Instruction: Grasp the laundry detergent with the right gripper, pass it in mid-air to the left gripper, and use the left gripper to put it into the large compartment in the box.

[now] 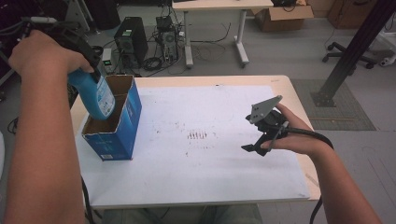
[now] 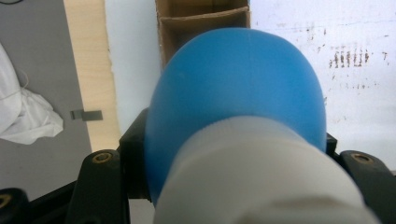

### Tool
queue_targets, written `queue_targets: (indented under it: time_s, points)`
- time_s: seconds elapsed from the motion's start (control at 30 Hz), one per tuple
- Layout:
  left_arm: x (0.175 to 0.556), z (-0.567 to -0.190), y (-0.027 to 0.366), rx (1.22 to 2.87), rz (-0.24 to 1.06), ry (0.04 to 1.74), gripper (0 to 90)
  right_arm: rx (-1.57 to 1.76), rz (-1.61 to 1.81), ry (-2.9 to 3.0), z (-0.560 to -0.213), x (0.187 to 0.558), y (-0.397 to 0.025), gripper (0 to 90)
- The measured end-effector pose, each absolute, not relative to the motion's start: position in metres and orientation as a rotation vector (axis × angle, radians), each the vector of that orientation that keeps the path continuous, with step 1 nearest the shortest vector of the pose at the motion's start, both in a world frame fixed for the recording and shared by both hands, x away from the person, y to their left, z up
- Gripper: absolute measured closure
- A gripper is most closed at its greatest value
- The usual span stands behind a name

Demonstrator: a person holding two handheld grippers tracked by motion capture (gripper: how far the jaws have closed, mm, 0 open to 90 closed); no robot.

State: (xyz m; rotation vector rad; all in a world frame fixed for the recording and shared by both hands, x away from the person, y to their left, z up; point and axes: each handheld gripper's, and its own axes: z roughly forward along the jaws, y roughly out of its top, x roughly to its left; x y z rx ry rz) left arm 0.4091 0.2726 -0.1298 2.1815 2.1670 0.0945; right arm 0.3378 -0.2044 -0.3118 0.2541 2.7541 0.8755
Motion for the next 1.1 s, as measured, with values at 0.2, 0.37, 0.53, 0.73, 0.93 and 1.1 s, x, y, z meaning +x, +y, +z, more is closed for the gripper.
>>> queue_targets:
  time_s: [0.2,0.37,0.53,0.73,0.93,1.1]
  points:
    - [0.413,-0.147,0.274,2.199,0.078,2.177,38.6,0.252,0.877,2.757,-0.313,0.338,-0.203,2.4]
    - [0.415,-0.163,0.276,2.202,0.055,2.181,38.6,0.252,0.881,2.757,-0.314,0.339,-0.203,2.4]
    - [0.418,-0.179,0.277,2.208,0.029,2.196,38.6,0.256,0.882,2.762,-0.316,0.339,-0.203,2.4]
    - [0.420,-0.199,0.276,2.236,0.021,2.179,38.6,0.253,0.885,2.765,-0.319,0.340,-0.203,2.4]
    - [0.422,-0.216,0.277,2.231,0.007,2.187,38.6,0.252,0.888,2.767,-0.319,0.339,-0.202,2.4]
    - [0.425,-0.231,0.278,2.265,0.004,2.175,38.6,0.255,0.879,2.772,-0.320,0.338,-0.202,2.5]
